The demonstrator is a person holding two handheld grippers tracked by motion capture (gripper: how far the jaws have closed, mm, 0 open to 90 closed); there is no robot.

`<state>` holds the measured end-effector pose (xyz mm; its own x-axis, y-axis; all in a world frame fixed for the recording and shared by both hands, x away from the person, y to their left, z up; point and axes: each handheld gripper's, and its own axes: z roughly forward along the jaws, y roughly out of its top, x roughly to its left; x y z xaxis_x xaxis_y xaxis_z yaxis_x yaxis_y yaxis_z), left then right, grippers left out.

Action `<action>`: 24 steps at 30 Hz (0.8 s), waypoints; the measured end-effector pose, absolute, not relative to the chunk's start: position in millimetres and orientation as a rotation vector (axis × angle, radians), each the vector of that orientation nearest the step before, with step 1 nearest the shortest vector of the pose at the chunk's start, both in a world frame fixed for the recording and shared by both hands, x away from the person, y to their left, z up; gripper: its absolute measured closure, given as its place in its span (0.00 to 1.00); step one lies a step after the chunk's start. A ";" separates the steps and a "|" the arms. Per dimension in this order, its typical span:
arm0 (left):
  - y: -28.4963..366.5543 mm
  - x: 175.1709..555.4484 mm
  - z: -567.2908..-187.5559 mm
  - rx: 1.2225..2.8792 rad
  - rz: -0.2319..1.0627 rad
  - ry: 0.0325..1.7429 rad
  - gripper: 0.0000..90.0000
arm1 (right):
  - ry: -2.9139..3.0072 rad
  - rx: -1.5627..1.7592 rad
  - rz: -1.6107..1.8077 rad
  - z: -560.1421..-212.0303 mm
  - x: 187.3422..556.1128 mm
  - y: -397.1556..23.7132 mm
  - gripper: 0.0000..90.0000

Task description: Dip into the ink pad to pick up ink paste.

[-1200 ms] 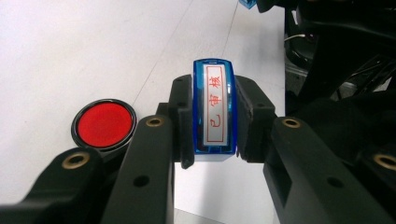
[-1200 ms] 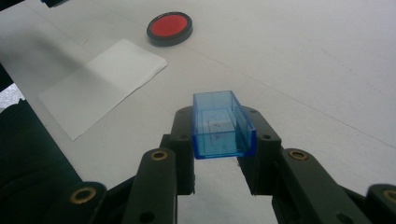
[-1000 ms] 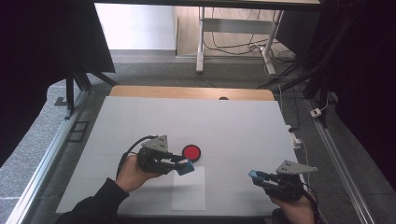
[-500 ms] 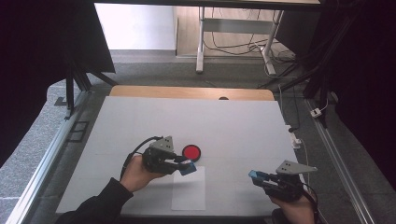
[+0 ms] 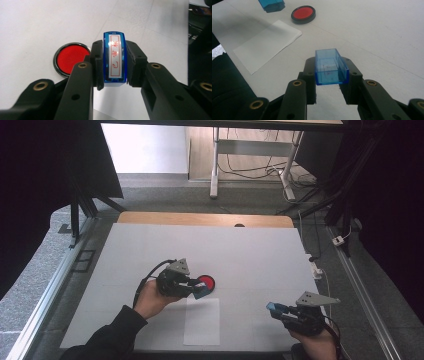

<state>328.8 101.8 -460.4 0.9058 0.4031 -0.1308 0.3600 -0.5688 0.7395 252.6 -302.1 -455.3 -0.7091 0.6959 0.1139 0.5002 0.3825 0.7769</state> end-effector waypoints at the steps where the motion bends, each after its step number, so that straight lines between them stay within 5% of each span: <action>1: 101.3 330.7 -460.6 2.224 0.066 0.549 0.78 | 2.410 1.063 1.232 -455.3 252.6 -302.1 0.76; 24: 86.8 368.8 -465.2 2.246 0.101 0.616 0.78 | 2.406 1.072 1.236 -455.4 252.6 -302.5 0.76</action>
